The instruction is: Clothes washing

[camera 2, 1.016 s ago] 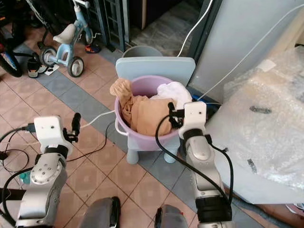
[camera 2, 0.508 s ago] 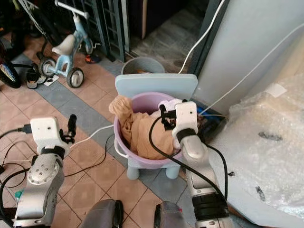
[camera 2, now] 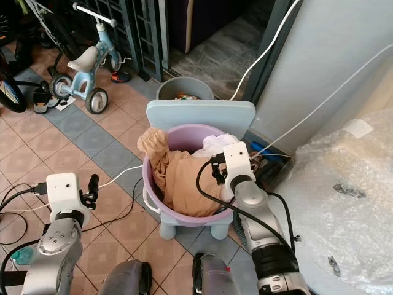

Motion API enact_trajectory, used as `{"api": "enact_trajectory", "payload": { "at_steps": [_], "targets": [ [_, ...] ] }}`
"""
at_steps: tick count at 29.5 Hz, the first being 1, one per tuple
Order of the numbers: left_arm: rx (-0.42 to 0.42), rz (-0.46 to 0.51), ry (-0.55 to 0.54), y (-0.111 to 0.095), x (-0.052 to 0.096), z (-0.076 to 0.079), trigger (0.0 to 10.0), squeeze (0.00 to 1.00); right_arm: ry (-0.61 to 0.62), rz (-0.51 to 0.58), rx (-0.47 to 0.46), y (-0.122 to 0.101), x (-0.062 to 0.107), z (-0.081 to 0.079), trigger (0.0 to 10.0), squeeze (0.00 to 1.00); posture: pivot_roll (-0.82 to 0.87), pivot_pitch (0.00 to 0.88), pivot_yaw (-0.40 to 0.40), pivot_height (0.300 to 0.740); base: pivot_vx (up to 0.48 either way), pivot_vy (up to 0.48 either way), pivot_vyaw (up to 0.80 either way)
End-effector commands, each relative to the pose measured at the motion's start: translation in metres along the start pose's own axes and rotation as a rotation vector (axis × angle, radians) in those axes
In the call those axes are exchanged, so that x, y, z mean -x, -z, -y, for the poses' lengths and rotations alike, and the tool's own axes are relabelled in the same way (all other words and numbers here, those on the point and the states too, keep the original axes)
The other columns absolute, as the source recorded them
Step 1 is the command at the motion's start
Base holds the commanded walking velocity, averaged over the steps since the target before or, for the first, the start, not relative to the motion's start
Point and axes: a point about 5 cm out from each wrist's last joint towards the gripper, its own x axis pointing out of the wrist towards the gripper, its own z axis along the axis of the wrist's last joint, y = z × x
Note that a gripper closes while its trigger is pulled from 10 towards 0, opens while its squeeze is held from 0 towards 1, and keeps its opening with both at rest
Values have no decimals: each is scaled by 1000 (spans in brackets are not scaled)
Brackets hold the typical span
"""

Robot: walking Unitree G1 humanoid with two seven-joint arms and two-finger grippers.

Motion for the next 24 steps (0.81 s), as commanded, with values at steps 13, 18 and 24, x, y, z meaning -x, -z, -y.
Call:
{"api": "enact_trajectory", "payload": {
  "at_steps": [13,18,24],
  "targets": [
    [-126,78,89,-23,7,9,10000,0,38,-193,21,31,-20,-9,10000,0,189,351,-58,740,0,0,340],
    [-122,97,68,-31,3,3,10000,0,216,-206,78,31,-25,16,10000,0,194,388,-66,740,0,0,0],
    [-130,58,90,-19,14,8,10000,0,330,-334,79,47,-23,31,10000,0,191,410,-69,740,0,0,0]
  ]
}}
